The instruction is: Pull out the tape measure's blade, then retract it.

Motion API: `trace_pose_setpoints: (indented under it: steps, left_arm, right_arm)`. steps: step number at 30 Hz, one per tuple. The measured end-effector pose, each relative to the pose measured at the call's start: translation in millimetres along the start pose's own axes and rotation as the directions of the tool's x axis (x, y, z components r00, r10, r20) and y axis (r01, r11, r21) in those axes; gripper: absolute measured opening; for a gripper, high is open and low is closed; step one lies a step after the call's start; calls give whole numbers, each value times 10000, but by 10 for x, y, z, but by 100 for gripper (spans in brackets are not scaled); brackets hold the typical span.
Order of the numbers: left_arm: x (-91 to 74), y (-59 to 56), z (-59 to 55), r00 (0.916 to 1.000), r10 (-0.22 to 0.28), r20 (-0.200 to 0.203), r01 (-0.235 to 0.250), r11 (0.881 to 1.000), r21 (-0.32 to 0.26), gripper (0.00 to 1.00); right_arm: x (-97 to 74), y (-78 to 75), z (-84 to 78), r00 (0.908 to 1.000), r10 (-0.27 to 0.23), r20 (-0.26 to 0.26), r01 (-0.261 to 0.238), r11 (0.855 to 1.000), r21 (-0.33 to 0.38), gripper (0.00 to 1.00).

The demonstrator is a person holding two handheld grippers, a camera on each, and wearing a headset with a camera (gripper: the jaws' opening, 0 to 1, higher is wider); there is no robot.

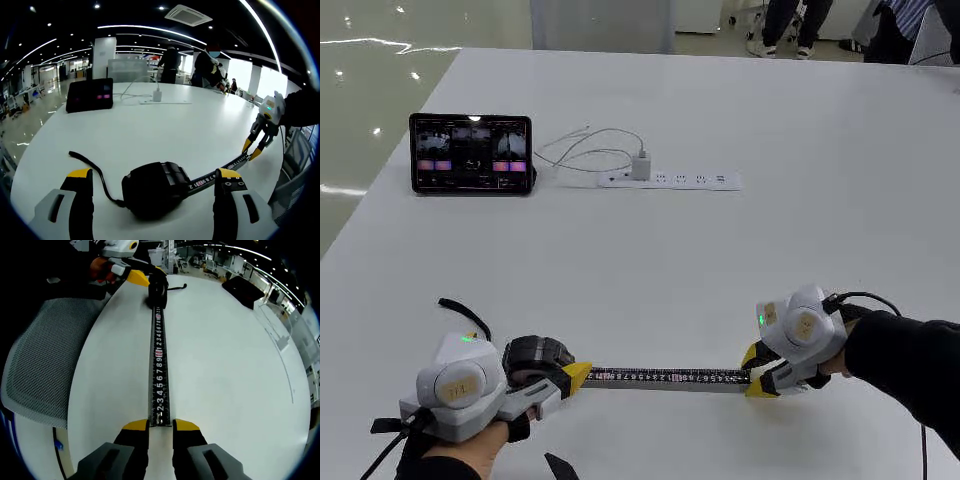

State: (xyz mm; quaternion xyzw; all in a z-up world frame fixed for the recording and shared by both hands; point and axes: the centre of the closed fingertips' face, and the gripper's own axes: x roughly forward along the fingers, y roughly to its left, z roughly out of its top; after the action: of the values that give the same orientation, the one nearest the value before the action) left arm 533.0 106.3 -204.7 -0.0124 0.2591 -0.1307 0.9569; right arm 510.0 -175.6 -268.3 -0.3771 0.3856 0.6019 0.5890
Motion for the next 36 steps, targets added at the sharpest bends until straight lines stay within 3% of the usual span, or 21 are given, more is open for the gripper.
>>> trace_pose_setpoints:
  steps: [7,8,13,20,24,30,32,36]
  left_arm:
    - [10,-6,-10,10000,11,9,-10,10000,-82,99]
    - [15,-4,-18,10000,34,-9,-34,9999,-100,99]
    - [51,11,-82,9996,210,-164,-213,9995,-225,97]
    - [114,81,-183,9973,613,-398,-649,9933,-957,86]
    - [135,56,-201,9975,636,-305,-660,9941,-856,81]
    - [160,18,-190,9972,707,-237,-721,9952,-668,77]
    - [167,3,-185,9969,766,-198,-776,9954,-553,76]
    - [177,-14,-213,9954,932,-216,-940,9948,-401,74]
  right_arm:
    - [-2,-4,1,9999,-104,-119,104,9999,31,11]
    - [3,-10,-6,9997,-113,-236,119,9995,279,11]
    - [14,-21,-3,9985,-18,-549,29,9998,187,10]
    - [23,-11,0,9966,-283,-770,317,9986,433,11]
    - [28,-11,1,9939,-342,-1046,397,9979,511,11]
    - [24,-24,-10,9954,-215,-939,291,9963,807,11]
    - [24,-30,-4,9947,-185,-1007,304,9925,1183,11]
    - [34,-31,10,9921,-226,-1234,383,9912,1266,10]
